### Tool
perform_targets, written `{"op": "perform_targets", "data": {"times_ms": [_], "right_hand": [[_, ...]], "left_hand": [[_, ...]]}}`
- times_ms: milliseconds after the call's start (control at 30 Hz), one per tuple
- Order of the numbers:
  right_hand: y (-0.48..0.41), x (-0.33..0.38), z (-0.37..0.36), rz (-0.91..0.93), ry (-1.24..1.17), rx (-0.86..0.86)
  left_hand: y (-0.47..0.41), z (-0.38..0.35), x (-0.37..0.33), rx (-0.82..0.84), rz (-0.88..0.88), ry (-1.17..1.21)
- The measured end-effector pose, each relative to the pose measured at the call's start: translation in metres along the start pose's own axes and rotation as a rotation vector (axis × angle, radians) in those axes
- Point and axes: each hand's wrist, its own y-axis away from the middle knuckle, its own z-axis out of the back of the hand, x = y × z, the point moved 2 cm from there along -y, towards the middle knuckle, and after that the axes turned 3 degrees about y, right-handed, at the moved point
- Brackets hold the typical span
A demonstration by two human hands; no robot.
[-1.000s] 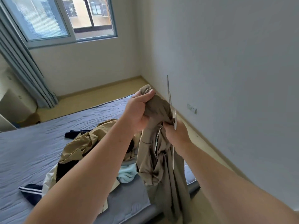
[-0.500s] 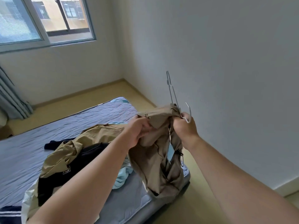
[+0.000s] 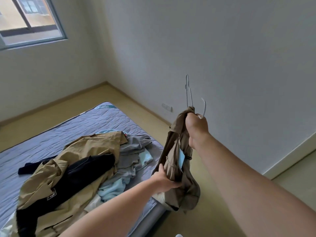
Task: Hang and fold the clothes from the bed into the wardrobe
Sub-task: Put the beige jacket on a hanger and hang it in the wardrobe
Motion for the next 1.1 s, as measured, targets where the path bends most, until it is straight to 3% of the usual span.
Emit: {"op": "perform_targets", "data": {"times_ms": [167, 233, 333, 500, 733, 833, 933, 1100], "right_hand": [[-0.005, 0.004, 0.017, -0.042, -0.076, -0.11], [-0.008, 0.005, 0.024, -0.055, -0.119, -0.143], [-0.012, 0.003, 0.033, -0.027, -0.187, -0.168], [-0.005, 0.011, 0.031, -0.028, -0.284, -0.166], [-0.001, 0.015, 0.031, -0.021, -0.271, -0.145], [0.0, 0.013, 0.037, -0.039, -0.308, -0.151], [-0.001, 0.01, 0.045, -0.057, -0.318, -0.178], [-0.004, 0.004, 0.058, -0.092, -0.333, -0.219]], "left_hand": [[-0.013, 0.0, 0.014, -0.163, 0.15, -0.229], [-0.015, 0.007, 0.018, -0.113, 0.21, -0.196], [-0.013, 0.012, 0.023, 0.018, 0.345, 0.107], [-0.022, 0.0, 0.021, 0.13, 0.304, 0.275], [-0.043, -0.013, -0.001, 0.071, 0.364, 0.82], [-0.049, -0.009, -0.004, 0.189, 0.497, 1.067], [-0.057, 0.003, -0.008, 0.29, 0.473, 1.141], [-0.074, 0.033, -0.021, 0.013, 0.358, 1.201]]}}
